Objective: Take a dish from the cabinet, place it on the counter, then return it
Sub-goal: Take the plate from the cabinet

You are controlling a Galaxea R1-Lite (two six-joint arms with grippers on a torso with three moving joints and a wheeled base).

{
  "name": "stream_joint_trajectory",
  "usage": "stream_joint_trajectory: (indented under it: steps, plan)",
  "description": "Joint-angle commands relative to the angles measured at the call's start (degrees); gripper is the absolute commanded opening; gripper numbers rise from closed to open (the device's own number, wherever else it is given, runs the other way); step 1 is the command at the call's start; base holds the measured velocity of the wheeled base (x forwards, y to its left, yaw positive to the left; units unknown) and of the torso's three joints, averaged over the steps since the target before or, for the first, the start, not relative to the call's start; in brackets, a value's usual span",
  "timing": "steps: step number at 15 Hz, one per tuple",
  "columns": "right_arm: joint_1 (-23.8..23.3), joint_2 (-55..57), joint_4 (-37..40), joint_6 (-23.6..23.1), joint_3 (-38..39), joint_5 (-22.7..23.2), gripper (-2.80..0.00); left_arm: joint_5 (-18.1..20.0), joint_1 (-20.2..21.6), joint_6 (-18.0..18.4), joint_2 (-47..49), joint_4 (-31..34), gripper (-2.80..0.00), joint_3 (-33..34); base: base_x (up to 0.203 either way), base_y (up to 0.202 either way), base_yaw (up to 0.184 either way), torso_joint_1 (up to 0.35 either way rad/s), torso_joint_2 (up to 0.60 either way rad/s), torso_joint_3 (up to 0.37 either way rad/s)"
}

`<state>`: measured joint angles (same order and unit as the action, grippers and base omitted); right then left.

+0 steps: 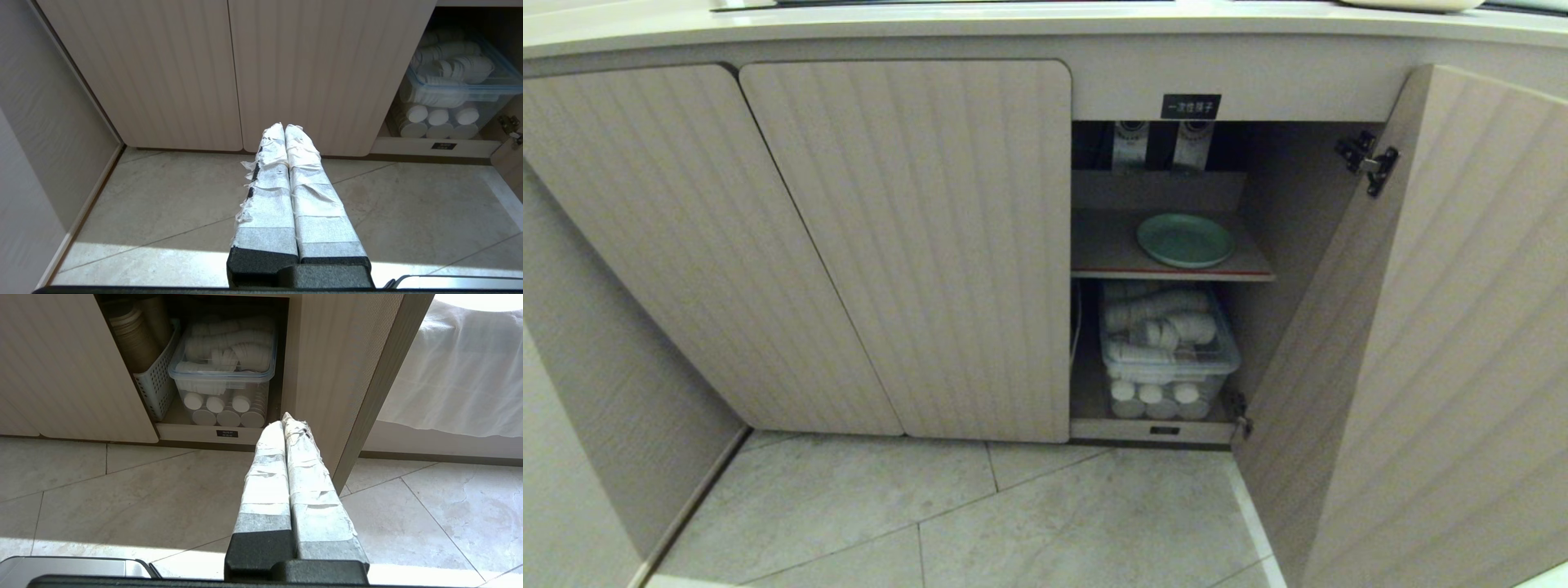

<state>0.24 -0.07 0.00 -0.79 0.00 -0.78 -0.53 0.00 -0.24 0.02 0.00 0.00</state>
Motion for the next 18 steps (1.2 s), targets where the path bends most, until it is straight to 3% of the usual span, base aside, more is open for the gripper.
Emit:
stream_joint_trajectory:
  steps: [1,18]
  plan:
    - [0.02,0.07,0.00,0.00,0.00,-0.01,-2.80,-0.04,0.00,-0.02,-0.02,0.00,-2.80,0.00,0.000,0.000,0.000,0.000,0.00,0.000]
    - [0.02,0.07,0.00,0.00,0.00,-0.01,-2.80,0.01,0.00,-0.02,-0.02,0.00,-2.80,0.00,0.000,0.000,0.000,0.000,0.00,0.000]
